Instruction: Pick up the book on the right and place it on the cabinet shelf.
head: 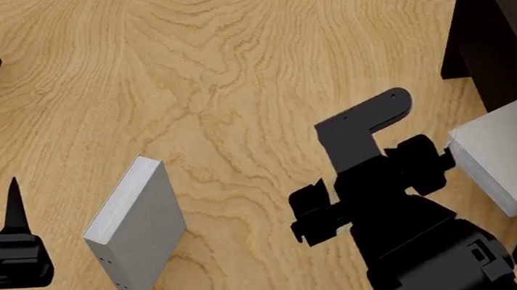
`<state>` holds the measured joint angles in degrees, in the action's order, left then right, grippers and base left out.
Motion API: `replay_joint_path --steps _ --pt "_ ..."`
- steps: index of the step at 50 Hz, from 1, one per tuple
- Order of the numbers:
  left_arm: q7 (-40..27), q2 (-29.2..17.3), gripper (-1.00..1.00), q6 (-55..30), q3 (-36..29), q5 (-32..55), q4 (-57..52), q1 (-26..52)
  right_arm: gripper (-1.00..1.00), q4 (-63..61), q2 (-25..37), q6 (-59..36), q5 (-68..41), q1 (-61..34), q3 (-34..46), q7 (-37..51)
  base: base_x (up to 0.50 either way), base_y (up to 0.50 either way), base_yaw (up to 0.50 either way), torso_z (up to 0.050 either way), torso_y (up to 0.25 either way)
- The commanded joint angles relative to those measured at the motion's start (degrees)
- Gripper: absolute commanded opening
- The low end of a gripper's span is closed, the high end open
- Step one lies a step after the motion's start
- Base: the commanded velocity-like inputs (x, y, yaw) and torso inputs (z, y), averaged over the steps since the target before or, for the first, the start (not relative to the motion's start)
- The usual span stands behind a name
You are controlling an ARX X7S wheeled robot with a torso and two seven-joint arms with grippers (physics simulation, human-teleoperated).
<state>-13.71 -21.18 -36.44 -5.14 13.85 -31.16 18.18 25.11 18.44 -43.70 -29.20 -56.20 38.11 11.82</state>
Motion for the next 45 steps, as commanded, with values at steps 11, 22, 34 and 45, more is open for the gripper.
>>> replay_joint_path --steps 11,22,34,45 --pt "-0.33 -0.19 1.00 0.41 -0.23 0.12 0.20 -0.10 1.00 7.53 -0.30 5.04 0.28 0.01 -0.83 -2.56 0.00 0.00 0.00 0.000 0.000" --pt "-0.54 -0.15 1.00 0.19 -0.81 0.09 0.21 0.36 1.00 10.04 0.24 6.39 0.54 -0.28 -1.27 -2.88 0.00 0.00 0.00 0.000 0.000" --pt "-0.74 -0.27 1.00 0.03 -1.11 0.13 0.12 0.64 1.00 15.79 -0.16 9.69 1.34 -1.21 -1.39 -4.45 0.00 0.00 0.00 0.000 0.000" --pt "-0.95 -0.43 1.00 0.39 -1.29 0.03 0.30 0.40 1.00 23.45 -0.47 13.46 2.20 -2.47 -2.07 -5.32 0.00 0.00 0.00 0.000 0.000"
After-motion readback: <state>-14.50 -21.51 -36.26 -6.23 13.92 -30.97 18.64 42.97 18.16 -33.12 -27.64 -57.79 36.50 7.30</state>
